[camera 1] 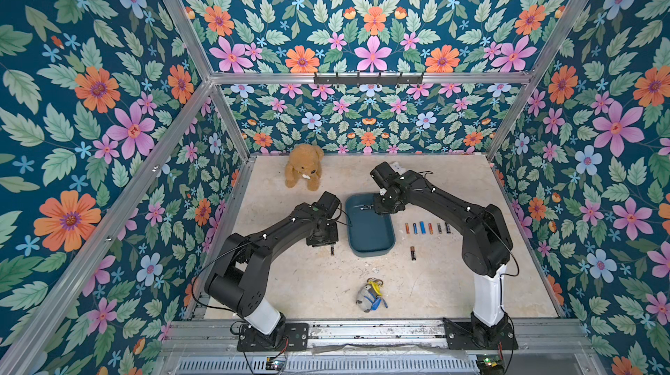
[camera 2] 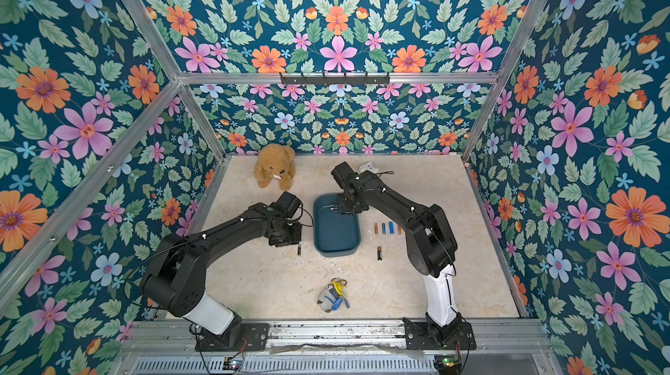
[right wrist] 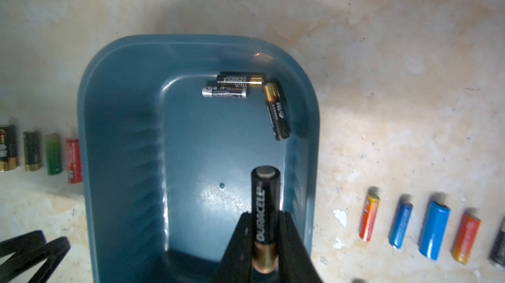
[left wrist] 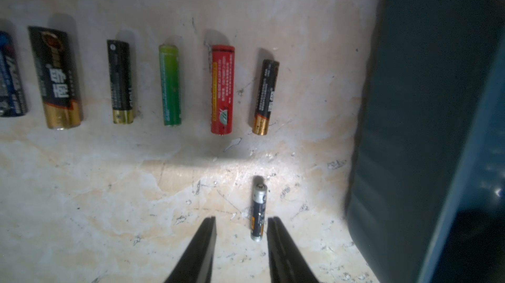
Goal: Take the batteries out of the storage box
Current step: Pick up the battery from the storage box, then place the battery at the center of the board.
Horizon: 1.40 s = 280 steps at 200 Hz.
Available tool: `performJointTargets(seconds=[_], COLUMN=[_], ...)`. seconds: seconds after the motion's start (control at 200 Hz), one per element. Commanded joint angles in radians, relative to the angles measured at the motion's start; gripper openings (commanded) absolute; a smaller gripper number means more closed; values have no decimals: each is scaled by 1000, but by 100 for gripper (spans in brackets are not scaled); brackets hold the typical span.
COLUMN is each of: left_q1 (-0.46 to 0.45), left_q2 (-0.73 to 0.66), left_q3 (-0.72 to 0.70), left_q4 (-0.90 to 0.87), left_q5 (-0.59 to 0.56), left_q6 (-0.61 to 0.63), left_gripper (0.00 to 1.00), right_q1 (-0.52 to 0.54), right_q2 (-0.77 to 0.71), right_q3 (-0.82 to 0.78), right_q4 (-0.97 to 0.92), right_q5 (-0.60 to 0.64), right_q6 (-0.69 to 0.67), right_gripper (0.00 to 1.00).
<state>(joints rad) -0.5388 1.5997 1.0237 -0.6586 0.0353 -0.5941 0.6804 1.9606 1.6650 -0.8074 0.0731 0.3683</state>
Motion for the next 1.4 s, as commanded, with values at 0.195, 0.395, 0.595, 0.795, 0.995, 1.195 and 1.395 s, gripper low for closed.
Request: performJointTargets(seconds=[0.195,0.395,0.595,0.795,0.995,1.195,1.395], left_q1=[0,1,1,1,0,0,2], left_q2=[10,3,6,10,18,16,22], left_q3=[31,48,65,70,73,77,76], left_q4=[-14,-12,-16,-30,-35,-40,-41], left_q5=[18,29,34,28,29,25,26], left_q6=[19,10,8,15,16,17,19], left_gripper=[38,39,39,39,39,39,39], right_q1=[-35,-89,-99,-99,-99,-99,-99], right_q2=[-253,-418,-486,-533,-528,-504,-481], right_q3=[-280,-494,-649,-767,-833,-859,-870], right_q4=[49,76,108,146,197,226,218], right_q5=[63,60,34,-1,-49,-75,-67], right_q6=[67,100,104,116,118,97,77], right_gripper=[19,19,19,19,20,20,20])
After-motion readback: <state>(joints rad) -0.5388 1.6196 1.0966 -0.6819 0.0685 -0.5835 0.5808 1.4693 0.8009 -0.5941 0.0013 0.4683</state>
